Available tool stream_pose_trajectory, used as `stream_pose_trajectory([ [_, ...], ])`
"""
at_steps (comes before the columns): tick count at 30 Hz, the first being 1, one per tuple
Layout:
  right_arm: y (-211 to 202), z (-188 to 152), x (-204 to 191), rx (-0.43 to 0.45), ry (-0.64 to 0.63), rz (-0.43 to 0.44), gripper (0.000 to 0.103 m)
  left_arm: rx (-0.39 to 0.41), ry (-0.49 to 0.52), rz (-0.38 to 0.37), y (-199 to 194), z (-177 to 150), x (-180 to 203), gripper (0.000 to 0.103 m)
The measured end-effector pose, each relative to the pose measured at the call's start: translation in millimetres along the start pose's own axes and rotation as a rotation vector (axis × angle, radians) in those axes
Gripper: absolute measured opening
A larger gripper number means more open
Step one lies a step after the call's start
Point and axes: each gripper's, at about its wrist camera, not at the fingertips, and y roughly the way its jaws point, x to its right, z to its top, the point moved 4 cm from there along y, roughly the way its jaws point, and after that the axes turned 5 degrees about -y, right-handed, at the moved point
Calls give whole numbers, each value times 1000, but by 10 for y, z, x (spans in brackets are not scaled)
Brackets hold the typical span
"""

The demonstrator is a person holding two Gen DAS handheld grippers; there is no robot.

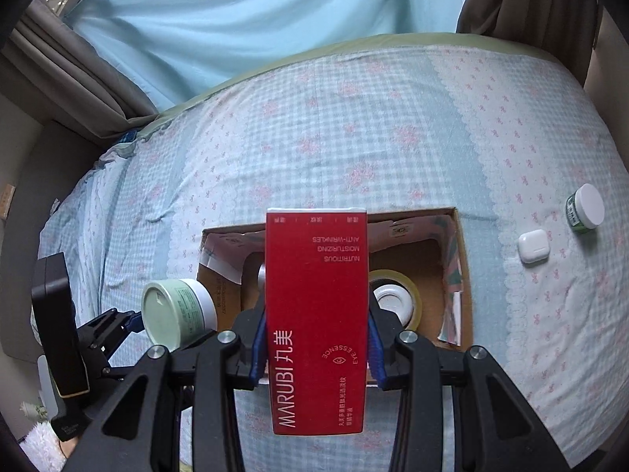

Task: Organize rigid objects
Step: 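Carry the pale green jar and MARUBI box into the cardboard box and release both, then lift both tools from the box toward the earbud case and white-lidded jar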

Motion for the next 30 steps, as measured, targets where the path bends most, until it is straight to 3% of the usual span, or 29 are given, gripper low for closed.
stream_pose_trajectory([
  [8,743,-93,78,-122,80,22,37,-81,48,15,499,15,-16,68],
  [15,1008,-82,172,-181,123,33,38,-126,91,44,675,89,13,70],
  [17,1031,-56,174,-178,111,34,38,-109,101,33,661,102,26,101],
  [19,1070,-33,180,-193,102,29,39,-92,110,-1,588,110,78,103],
  [20,1089,-19,176,-198,96,19,45,-92,116,6,564,124,91,103],
  [22,1053,10,187,-179,74,-13,74,-95,125,20,520,112,101,103],
  [23,1011,27,195,-158,57,-31,100,-97,119,14,496,102,95,103],
  [30,828,-28,256,-148,-6,-68,103,-88,37,3,344,13,-45,103],
])
